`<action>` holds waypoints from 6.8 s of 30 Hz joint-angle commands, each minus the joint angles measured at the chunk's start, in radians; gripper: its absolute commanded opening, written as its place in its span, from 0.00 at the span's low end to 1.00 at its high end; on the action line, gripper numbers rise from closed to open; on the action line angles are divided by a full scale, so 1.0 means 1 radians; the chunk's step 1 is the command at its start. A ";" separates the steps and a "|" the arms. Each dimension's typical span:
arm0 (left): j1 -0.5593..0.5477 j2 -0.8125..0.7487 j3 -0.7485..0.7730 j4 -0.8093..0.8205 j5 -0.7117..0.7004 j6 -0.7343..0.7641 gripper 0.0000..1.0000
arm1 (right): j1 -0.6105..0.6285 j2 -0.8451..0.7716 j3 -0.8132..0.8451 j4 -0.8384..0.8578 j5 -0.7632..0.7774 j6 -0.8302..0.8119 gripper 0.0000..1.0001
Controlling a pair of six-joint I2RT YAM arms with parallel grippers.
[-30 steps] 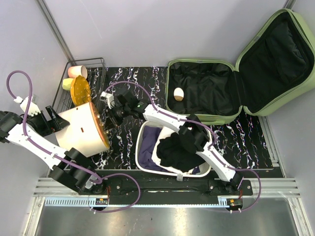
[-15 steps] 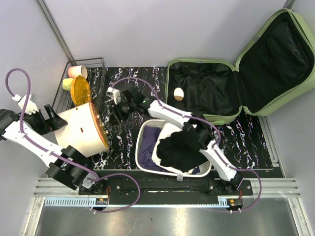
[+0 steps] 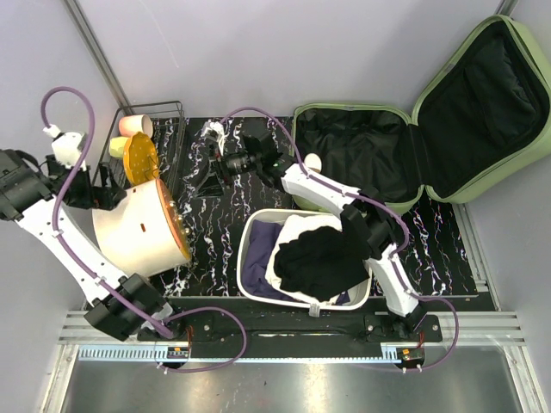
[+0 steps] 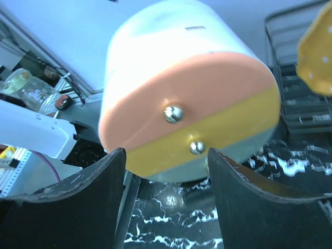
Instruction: Open, take out, and arrange the luggage
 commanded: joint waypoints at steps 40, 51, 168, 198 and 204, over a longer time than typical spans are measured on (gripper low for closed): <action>-0.110 -0.009 -0.148 -0.175 0.088 -0.002 0.92 | 0.115 0.339 0.386 0.221 -0.186 0.005 0.55; -0.110 -0.011 -0.160 -0.172 0.096 -0.003 0.91 | 0.116 0.363 0.438 0.183 -0.181 -0.003 0.48; -0.130 -0.001 0.096 -0.028 0.027 -0.212 0.95 | -0.373 -0.147 -0.068 -0.309 0.444 -0.255 0.76; -0.144 -0.037 0.075 0.038 0.098 -0.298 0.96 | -0.401 -0.034 -0.162 -0.497 0.906 -0.394 0.87; -0.147 -0.034 0.069 0.040 0.098 -0.293 0.96 | -0.390 0.032 -0.114 -0.498 0.925 -0.441 0.87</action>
